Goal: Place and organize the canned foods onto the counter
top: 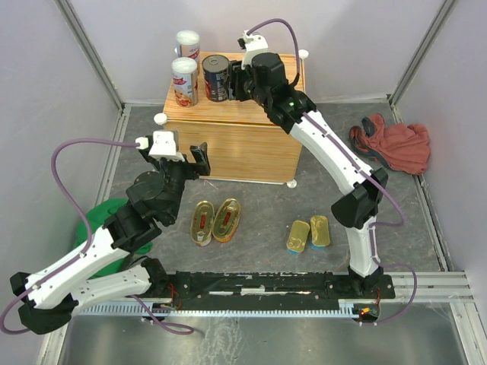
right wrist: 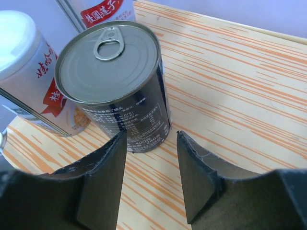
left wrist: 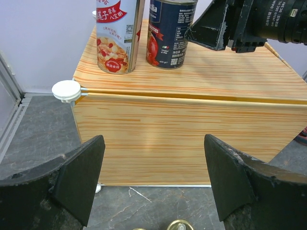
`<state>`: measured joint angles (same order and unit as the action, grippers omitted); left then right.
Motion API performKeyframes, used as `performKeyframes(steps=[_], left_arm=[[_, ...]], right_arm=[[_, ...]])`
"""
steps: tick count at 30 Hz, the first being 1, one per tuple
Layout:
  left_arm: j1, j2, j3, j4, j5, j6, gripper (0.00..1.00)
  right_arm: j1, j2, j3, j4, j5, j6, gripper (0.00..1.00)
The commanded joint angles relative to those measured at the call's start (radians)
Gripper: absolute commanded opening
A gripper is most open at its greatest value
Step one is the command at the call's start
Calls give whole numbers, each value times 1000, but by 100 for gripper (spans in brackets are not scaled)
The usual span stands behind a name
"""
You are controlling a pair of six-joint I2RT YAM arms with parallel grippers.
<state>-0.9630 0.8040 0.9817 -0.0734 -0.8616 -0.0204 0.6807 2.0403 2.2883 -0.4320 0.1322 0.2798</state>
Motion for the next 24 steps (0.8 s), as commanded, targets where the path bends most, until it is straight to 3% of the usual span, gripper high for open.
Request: performKeyframes(steps=[1,13,24], left_arm=[[25,0,17,25,23,11,90],[96,11,29,-2,84,-2,90],[147,18,44,-22,125,-12,90]], right_arm=[[3,46,85,4,-50,-1,54],[-17,181,266,-7,-86,25,55],[-23,245,302,56,-169,32,56]])
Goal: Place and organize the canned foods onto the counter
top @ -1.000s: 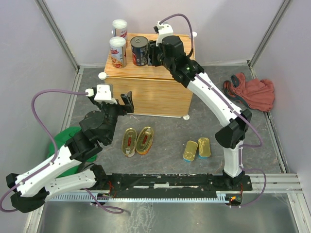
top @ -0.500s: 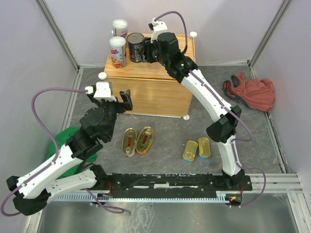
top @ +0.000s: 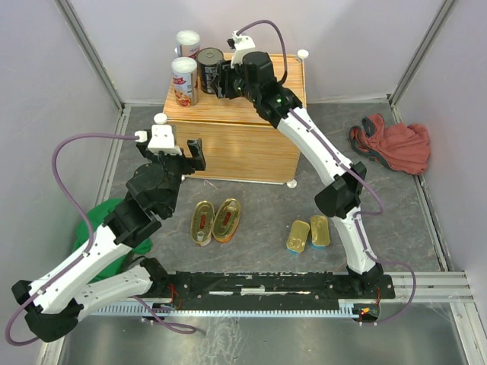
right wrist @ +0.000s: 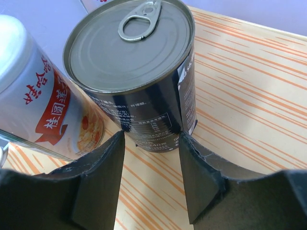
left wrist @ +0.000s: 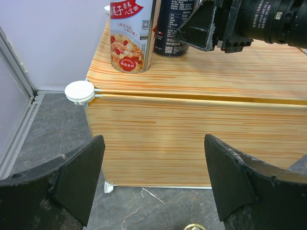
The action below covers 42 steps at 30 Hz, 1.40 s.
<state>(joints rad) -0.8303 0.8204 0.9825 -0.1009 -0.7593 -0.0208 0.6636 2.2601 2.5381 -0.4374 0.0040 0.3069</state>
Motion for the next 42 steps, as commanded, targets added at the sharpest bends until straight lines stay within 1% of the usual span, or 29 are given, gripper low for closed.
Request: performKeyframes(steps=[1,5,13,23,29,33,38,42], left_arm=[[18,4,44,4,24,-12,90],[30,9,50,2,37,-14,90],[40,31,64,4,56,-19,90],[44,24,82,-19,45,-12,90],[45,23,86,-31,44,-24,90],[46,31,90,-45,44,-51,90],[46,44,110,-105,51,-114,90],[45,53,120,-182,45,-175,91]], right_arm=[[-7,27,53,65,-45,6,56],[-7,45,88,71,-54,2,57],[-14,60,98,104,-99,1,57],[-13,103,124,155,-159,51,57],[-6,95,108,164,-183,64,57],[-1,51,49,163,-181,55,58],[-2,-102,-161,201,-91,42,59],[-2,-206,-266,204,-58,37,61]])
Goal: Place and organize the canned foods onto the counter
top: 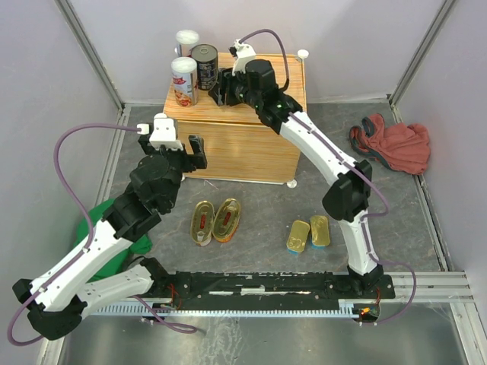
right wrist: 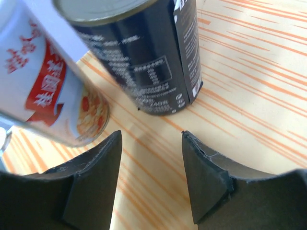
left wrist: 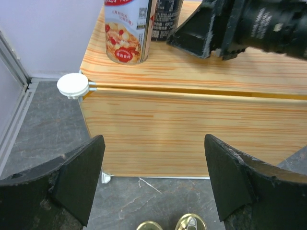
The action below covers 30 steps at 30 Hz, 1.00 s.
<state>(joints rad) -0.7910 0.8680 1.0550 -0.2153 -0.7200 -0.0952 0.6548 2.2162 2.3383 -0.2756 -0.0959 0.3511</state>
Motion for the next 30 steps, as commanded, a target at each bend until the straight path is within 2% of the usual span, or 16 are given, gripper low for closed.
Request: performKeyframes(steps=[1,8,19,30], left_arm=[[6,8,50,-86,6,-121,91],[6,17,63,-251,26,-314,91],[7,14,-74,-437,118,-582,92],[5,37,-228,-468,174,-757,92]], right_arm=[[7,-180,-82,39,46,-6,62],[8,-337,-177,-35,112,-6,68],[13,-596,-359,-136,208,-41,75],[16,-858,-614,-173,258,-7,77]])
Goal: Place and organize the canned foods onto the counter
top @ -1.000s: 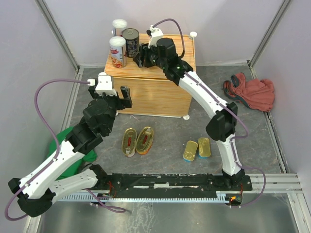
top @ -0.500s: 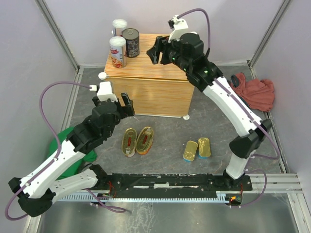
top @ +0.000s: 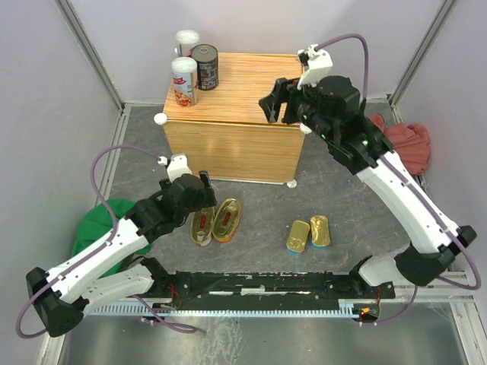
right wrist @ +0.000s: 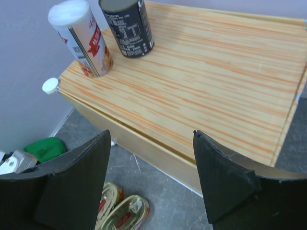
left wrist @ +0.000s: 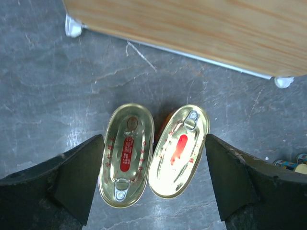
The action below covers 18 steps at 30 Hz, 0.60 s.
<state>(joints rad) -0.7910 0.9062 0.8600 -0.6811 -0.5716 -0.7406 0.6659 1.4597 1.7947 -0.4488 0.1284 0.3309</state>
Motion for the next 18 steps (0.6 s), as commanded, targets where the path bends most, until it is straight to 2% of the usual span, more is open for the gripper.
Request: performKeyframes(steps=[1,12,18], left_arm=[[6,3,-43,-3,30,-119,92],[6,29,-171,-16,66,-216,93],[6,23,-226,22,71,-238,93]], right_arm=[[6,-124,-95,-1,34,15,78],[29,-321,-317,-63,61,70,78],[100,-374,-390,-114,97,104,78]])
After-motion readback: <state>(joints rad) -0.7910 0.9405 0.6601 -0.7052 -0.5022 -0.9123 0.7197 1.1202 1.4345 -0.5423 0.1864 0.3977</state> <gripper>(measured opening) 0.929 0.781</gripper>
